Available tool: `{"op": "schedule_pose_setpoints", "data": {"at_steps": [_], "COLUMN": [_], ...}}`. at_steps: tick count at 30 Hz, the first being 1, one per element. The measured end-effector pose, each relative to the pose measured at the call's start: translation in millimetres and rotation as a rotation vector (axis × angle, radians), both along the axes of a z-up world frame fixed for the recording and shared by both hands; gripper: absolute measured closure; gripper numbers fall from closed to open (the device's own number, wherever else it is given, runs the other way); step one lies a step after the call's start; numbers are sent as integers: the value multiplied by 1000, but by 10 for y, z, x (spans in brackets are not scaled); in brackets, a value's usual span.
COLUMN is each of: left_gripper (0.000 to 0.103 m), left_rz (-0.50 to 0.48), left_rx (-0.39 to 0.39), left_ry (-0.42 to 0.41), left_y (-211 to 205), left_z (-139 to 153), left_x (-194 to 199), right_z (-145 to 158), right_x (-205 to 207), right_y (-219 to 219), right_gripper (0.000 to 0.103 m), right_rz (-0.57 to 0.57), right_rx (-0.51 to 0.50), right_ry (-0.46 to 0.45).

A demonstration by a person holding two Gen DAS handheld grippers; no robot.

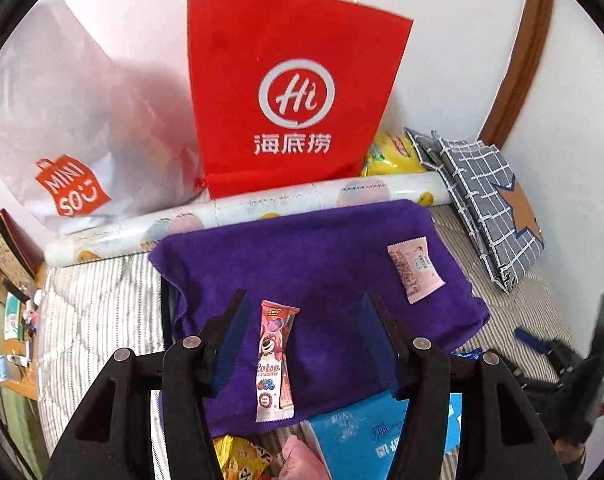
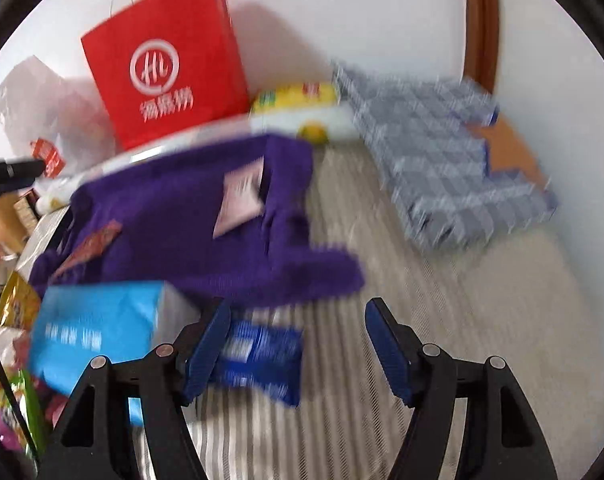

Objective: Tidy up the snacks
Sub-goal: 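Grasp the blue snack packet with the right gripper while the left reaches the yellow chip bag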

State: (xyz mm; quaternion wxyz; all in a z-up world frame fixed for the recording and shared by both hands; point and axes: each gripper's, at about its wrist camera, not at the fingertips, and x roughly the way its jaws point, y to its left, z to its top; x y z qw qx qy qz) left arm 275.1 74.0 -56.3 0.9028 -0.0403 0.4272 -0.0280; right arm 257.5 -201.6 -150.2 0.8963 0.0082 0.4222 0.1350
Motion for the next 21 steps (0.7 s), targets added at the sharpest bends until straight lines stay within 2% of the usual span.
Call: {"op": "schedule_pose_setpoints", "data": {"at_steps": [5,8,10,11,12,13,15,17,21], "left_gripper": [46,46,46,46,46,46,46,46,46], "left_rz": [22,54,74,85,93,101,117,124,140], "left_rx": [4,16,21,27,31,32,30,30,33], "left_ry": [14,30,38,45,48,51,59,66,72], "left_y": [81,207,287,332,361,385,432,467,540], "left_z": [-47,-92,-120,-140,-154,-166,-198,-229,-302], "left_x": [-249,-430,-545,-623,-678,-728,-838,-957,-1166], "right_z": [-184,-331,-336,-341,-332,-324,-287,-233,-118], "right_x": [-13,41,15,-2,-6,-30,-86,-177,-388], "right_y": [3,37,27,27,26,29,36,12,-175], "right_gripper": [35,34,48,67,76,78,82,82,82], "right_rz": [31,59,73,89,105,127,128,121,94], "right_rx": [34,48,70,87,100,126,114,89,107], "right_ry": [40,101,79,77,76,80,64,47,36]}}
